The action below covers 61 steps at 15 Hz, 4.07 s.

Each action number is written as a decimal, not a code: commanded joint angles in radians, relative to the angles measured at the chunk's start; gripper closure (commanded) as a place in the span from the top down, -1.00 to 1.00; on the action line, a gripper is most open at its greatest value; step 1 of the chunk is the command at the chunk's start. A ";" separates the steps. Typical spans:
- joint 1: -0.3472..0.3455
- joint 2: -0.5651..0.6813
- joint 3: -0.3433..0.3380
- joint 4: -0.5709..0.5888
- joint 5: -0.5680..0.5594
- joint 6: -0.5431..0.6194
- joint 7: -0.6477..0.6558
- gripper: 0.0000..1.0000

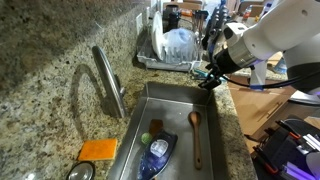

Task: Open the faucet

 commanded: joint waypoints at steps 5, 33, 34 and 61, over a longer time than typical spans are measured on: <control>-0.133 0.137 0.101 0.137 -0.240 0.259 0.418 1.00; 0.234 0.913 -0.140 1.024 -1.108 0.125 1.098 1.00; 0.229 0.940 -0.130 1.059 -1.191 0.112 1.176 1.00; 0.262 1.042 -0.150 1.150 -1.023 0.088 1.222 1.00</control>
